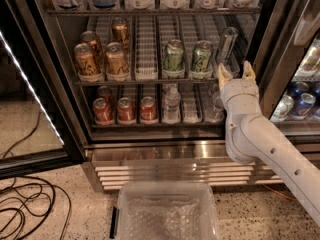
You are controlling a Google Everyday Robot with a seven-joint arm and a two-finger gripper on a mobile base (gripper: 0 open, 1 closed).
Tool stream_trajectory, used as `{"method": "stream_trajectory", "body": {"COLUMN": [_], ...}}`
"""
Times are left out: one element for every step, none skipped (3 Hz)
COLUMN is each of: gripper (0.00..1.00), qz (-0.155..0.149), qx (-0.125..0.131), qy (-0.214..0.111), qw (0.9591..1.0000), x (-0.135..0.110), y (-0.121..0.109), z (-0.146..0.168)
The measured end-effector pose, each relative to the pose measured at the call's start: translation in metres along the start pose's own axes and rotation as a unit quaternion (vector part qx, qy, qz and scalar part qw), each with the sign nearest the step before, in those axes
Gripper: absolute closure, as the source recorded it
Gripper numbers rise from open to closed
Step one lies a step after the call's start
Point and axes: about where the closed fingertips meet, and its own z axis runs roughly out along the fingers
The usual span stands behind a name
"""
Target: Pick redbull can from middle shelf of fridge
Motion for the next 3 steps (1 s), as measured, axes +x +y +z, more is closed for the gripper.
{"method": "stream_trajectory", "body": {"gripper": [0.40, 0.36, 0.35], "qz": [-0.003, -0.006, -0.009], "qx": [-0.007, -0.013, -0.015], "qy": [0.001, -0.001, -0.008], "qw": [1.0000, 0.9999, 0.9998], "x": [0.003, 0.003, 0.000], "y": [-0.001, -0.001, -0.003], "z": [0.013, 0.027, 0.040]}}
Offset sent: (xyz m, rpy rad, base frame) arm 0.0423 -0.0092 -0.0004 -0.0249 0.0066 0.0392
